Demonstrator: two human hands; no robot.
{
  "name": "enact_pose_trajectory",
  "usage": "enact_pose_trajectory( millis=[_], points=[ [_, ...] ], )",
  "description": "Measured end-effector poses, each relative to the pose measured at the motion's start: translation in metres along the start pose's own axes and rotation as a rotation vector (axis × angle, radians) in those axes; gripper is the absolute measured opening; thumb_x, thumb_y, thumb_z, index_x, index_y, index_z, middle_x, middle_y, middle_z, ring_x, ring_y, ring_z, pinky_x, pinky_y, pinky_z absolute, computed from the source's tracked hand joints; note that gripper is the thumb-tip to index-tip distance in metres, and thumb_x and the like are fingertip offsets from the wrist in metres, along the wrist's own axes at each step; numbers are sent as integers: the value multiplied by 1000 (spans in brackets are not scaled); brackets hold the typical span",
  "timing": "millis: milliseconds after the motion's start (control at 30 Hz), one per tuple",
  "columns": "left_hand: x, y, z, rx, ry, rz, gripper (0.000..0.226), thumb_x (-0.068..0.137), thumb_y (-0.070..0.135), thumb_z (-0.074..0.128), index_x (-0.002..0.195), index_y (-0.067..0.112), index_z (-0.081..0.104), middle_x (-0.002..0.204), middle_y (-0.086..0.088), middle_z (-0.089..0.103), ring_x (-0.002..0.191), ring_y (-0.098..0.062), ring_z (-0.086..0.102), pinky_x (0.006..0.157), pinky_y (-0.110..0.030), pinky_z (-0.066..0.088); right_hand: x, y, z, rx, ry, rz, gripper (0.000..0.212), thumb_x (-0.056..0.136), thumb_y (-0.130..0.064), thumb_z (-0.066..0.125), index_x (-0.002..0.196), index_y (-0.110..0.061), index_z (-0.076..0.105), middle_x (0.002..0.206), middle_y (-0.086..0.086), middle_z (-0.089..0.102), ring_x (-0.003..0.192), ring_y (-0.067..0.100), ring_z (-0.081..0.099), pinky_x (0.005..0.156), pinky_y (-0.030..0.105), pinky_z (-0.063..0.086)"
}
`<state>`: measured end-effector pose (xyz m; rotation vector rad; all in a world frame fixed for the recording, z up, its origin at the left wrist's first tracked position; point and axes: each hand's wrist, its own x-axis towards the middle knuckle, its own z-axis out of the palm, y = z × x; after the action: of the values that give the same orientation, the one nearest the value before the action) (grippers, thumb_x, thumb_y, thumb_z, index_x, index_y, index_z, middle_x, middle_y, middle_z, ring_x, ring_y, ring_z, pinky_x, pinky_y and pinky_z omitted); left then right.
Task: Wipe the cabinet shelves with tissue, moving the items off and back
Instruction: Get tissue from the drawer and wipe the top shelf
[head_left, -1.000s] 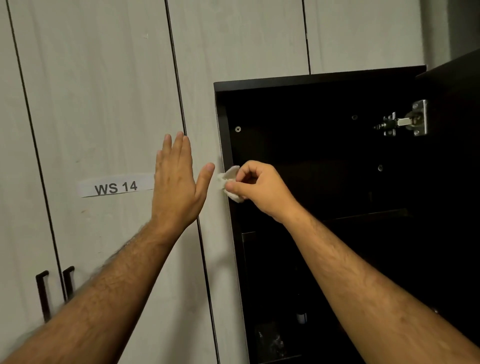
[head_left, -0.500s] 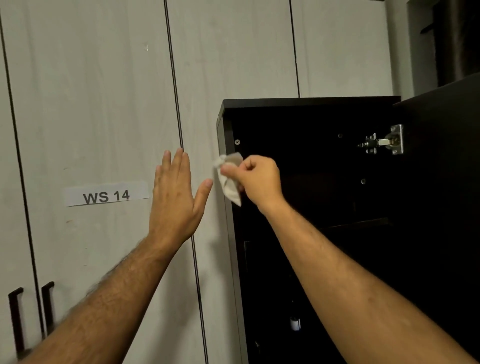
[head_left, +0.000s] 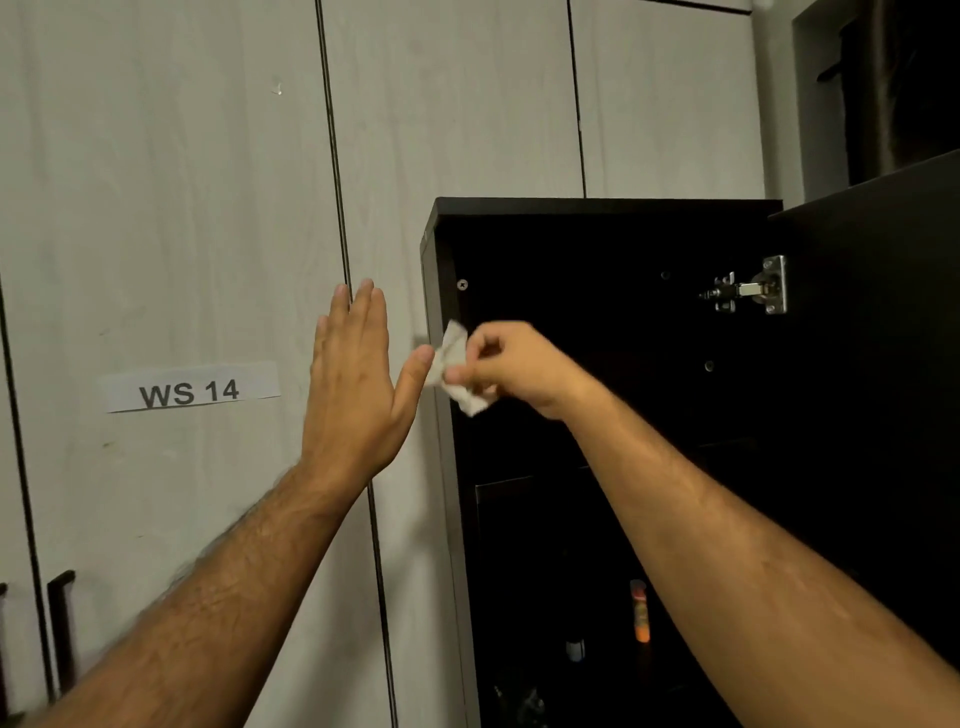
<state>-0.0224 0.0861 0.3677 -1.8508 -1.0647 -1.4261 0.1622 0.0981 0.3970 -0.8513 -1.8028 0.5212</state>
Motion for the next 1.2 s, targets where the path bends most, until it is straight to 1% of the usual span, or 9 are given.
enact_pose_trajectory(
  millis=[100, 200, 333, 467, 667, 800, 867, 1000, 1200],
  points=[
    [2, 5, 7, -17, 3, 11, 73, 99, 54, 28, 155, 11, 11, 163, -3, 10, 150, -13, -6, 123, -37, 1, -26, 28, -3, -284, -239, 65, 24, 74, -8, 81, 87, 2, 63, 82, 14, 66, 71, 19, 64, 68, 29, 56],
    [6, 16, 14, -23, 9, 24, 73, 99, 54, 28, 155, 11, 11, 164, -4, 10, 150, -14, -5, 123, -37, 2, -33, 41, -15, -455, -342, 146, 15, 77, -15, 80, 85, -9, 68, 81, 3, 68, 71, 11, 66, 65, 18, 52],
    [3, 40, 21, -55, 12, 140, 73, 99, 51, 31, 155, 9, 13, 163, -6, 10, 151, -16, -3, 123, -36, 0, -34, 37, -37, -567, -431, 213, 11, 78, -22, 79, 82, -18, 70, 88, 1, 74, 79, 11, 71, 81, 26, 55],
    [-3, 67, 32, -125, -54, 240, 74, 98, 51, 32, 154, 7, 14, 163, -7, 10, 151, -17, -1, 123, -42, 5, -42, 36, -64, -706, -429, 294, 10, 78, -24, 78, 82, -22, 69, 89, -6, 73, 86, 5, 67, 83, 26, 47],
    [-2, 90, 65, -146, -187, 269, 78, 95, 60, 27, 155, 12, 11, 163, -3, 8, 150, -11, -3, 121, -31, -1, -61, 48, -125, -962, -361, 312, 11, 79, -16, 76, 87, -16, 69, 81, -5, 68, 79, 11, 63, 72, 28, 50],
    [-6, 98, 98, -140, -352, 282, 84, 91, 70, 20, 155, 15, 14, 163, -1, 9, 149, -10, -5, 118, -26, -7, -71, 61, -170, -1233, -382, 368, 17, 88, -15, 66, 102, -7, 70, 100, 7, 68, 89, 19, 61, 65, 11, 42],
    [-8, 102, 113, -124, -448, 249, 83, 92, 71, 22, 154, 17, 16, 163, 0, 8, 149, -10, -6, 116, -27, -9, -74, 68, -182, -1373, -397, 395, 20, 91, -19, 64, 107, -8, 68, 105, 9, 67, 100, 24, 62, 76, 23, 44],
    [-5, 109, 133, -131, -618, 190, 77, 93, 66, 29, 153, 17, 21, 163, -3, 10, 150, -14, -4, 117, -31, -5, -79, 81, -189, -1749, -330, 166, 14, 92, -14, 57, 104, -18, 64, 101, 0, 63, 102, 22, 60, 90, 35, 35],
    [5, 118, 151, -194, -713, 180, 77, 94, 64, 31, 154, 17, 21, 163, -4, 9, 150, -16, -4, 120, -35, -1, -57, 59, -223, -1905, 153, -351, 13, 78, -14, 73, 91, -16, 74, 92, 5, 67, 98, 29, 61, 108, 54, 31]
  ],
)
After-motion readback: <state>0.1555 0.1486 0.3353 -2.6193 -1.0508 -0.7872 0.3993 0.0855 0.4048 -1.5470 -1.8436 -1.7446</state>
